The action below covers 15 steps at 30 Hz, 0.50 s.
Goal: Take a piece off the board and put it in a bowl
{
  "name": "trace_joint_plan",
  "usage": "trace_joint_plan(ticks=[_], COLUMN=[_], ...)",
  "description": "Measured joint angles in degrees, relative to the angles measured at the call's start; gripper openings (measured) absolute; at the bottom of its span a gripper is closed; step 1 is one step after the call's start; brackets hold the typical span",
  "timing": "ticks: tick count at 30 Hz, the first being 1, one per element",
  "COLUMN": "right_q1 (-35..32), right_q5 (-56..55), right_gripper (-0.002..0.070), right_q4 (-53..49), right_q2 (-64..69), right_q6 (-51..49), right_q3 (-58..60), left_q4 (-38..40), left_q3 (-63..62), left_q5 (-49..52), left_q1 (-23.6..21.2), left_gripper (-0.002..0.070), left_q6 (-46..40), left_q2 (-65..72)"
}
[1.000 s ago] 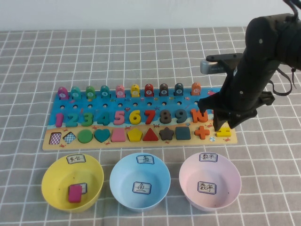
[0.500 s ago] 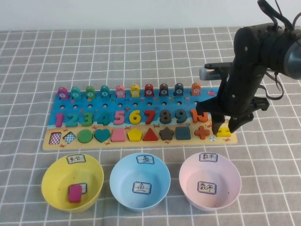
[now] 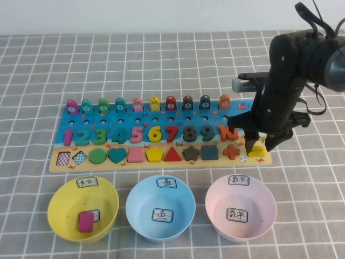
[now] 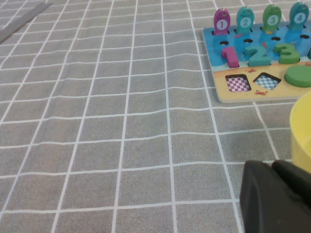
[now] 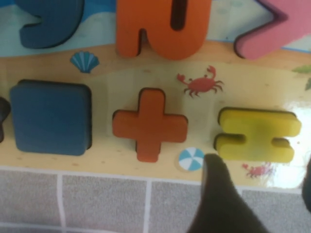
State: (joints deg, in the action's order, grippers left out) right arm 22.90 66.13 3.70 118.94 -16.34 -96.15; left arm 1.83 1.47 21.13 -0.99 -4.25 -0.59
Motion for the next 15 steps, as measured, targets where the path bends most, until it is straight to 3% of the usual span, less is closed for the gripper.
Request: trace_joint_plan(ticks=[5,15], right_q1=[0.00,0.00], right_q5=[-0.32,-1.60], right_gripper=[0.0365,0.0375], right_q4=[0.00,0.00], right_q2=[0.88,1.85], right_q6=[0.00,-0.13], right_q3=[-0.10,-0.10], left_q4=[0.00,0.00], left_q3=[0.00,0.00], left_q5=[0.00,0.00], left_q1=[0.00,0.00], left_gripper=[0.0000,0.0000], left_q6=[0.00,0.00], left_q2=[0.00,0.00])
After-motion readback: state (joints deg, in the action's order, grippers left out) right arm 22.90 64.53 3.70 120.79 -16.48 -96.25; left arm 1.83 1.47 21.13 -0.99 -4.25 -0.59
